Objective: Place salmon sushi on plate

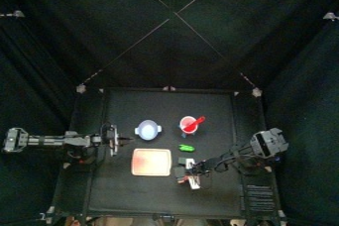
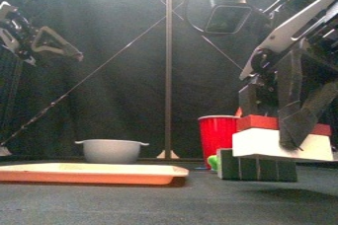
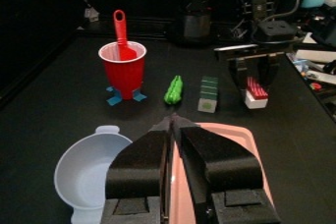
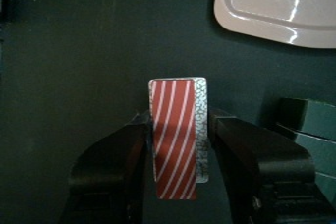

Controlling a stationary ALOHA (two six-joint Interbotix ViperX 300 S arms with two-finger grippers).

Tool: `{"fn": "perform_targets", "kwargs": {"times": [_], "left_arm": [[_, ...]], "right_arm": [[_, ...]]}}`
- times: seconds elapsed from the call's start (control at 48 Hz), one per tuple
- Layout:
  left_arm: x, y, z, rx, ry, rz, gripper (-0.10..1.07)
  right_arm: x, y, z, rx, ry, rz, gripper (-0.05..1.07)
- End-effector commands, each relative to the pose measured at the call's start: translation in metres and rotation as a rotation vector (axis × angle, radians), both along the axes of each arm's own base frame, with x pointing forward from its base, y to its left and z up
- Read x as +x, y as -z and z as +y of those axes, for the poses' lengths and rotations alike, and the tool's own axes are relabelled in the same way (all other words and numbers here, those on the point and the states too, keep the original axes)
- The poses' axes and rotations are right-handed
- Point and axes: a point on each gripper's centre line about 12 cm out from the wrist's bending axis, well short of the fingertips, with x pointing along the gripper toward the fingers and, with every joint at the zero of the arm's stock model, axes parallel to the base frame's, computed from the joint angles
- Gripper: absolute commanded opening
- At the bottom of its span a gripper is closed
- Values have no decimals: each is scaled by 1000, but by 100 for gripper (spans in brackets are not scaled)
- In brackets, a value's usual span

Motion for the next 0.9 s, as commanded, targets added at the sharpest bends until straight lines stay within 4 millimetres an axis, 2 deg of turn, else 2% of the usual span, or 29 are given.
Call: {"fn": "perform_targets", "kwargs": {"times": [0.0,0.208,0.396,0.729,0.875], "left_arm": [[2,-6,1,2,-2,-18,55],[2,-6,0,5,1,-19,55],[2,-5,1,7,0,-16,55],[2,-5,1,7,0,-16,55],[2,-5,1,5,-1,-16,55]], "right_arm": [[6,-19,0,13,1,-58,64],[19,-30,-7,24,31,-92,64],[47,-43,-20,30,75,-147,64],[103,-37,-57,22,174,-171,65],[122,-35,-68,12,191,-186,65]]}}
